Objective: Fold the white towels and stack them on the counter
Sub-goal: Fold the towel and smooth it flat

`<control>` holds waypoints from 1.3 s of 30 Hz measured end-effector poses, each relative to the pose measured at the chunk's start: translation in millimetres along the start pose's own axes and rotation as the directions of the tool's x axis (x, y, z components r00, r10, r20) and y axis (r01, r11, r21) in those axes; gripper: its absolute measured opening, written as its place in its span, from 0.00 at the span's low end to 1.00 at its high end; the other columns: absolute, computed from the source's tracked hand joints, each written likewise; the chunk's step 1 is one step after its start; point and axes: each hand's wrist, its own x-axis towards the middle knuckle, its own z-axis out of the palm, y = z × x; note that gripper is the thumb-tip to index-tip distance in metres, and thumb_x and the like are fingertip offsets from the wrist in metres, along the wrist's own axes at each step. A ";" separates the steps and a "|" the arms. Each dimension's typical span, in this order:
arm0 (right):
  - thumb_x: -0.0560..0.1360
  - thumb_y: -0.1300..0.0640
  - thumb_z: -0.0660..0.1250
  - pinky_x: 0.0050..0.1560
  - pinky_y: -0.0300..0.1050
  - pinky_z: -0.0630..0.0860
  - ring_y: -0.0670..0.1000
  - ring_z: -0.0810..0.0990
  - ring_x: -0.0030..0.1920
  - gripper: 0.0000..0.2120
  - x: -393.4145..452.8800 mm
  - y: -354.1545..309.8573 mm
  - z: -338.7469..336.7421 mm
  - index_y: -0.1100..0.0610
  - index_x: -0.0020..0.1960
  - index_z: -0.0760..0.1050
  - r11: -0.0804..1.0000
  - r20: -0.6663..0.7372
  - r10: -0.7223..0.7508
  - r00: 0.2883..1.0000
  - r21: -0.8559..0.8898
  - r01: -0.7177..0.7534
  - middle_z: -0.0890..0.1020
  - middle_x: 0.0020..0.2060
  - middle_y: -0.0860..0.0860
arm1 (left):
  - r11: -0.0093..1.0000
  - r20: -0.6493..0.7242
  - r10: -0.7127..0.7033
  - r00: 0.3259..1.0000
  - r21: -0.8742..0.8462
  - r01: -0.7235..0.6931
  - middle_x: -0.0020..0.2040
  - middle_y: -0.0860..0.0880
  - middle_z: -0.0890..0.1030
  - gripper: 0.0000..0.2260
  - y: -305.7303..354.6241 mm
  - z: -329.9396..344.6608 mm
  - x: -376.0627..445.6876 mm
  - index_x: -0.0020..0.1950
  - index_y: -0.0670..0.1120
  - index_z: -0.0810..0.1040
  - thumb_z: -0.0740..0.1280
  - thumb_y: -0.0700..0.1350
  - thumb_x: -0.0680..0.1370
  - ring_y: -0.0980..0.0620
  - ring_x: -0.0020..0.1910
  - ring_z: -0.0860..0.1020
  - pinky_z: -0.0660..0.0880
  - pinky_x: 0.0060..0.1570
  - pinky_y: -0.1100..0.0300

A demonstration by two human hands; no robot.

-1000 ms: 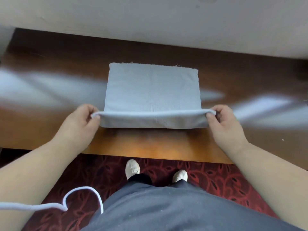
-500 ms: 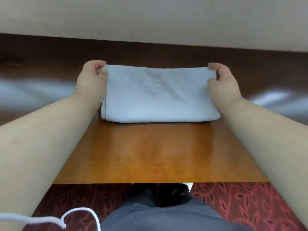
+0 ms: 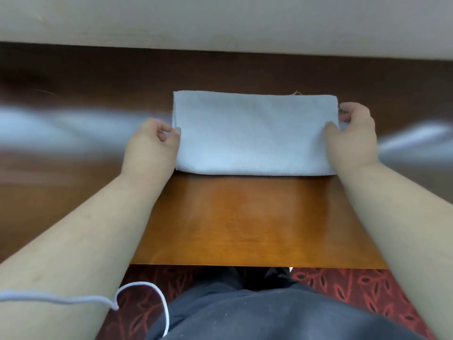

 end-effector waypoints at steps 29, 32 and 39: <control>0.81 0.56 0.61 0.56 0.53 0.74 0.56 0.73 0.60 0.16 -64.6 -174.5 140.7 0.45 0.66 0.74 0.213 0.863 -0.432 0.261 -0.184 0.960 0.75 0.58 0.52 | 0.999 0.060 0.017 0.998 -0.040 -0.014 0.43 0.59 0.73 0.10 -40.1 11.6 -60.6 0.44 0.56 0.75 0.71 0.59 0.74 0.61 0.40 0.73 0.65 0.36 0.70; 0.80 0.53 0.62 0.49 0.51 0.73 0.55 0.75 0.53 0.10 -60.4 -176.8 142.0 0.49 0.60 0.76 0.170 0.875 -0.432 0.219 -0.159 0.972 0.77 0.53 0.50 | 1.000 0.044 0.001 0.999 -0.031 0.000 0.41 0.59 0.73 0.12 -41.7 11.8 -61.4 0.40 0.55 0.74 0.70 0.60 0.74 0.61 0.37 0.73 0.66 0.34 0.67; 0.81 0.50 0.61 0.51 0.52 0.73 0.52 0.71 0.51 0.11 -56.6 -172.4 144.0 0.45 0.63 0.71 0.236 0.868 -0.442 0.227 -0.131 0.963 0.70 0.49 0.45 | 0.999 0.054 0.050 0.997 -0.012 -0.049 0.34 0.52 0.75 0.14 -41.2 5.4 -62.0 0.40 0.51 0.70 0.66 0.58 0.78 0.54 0.32 0.73 0.65 0.29 0.58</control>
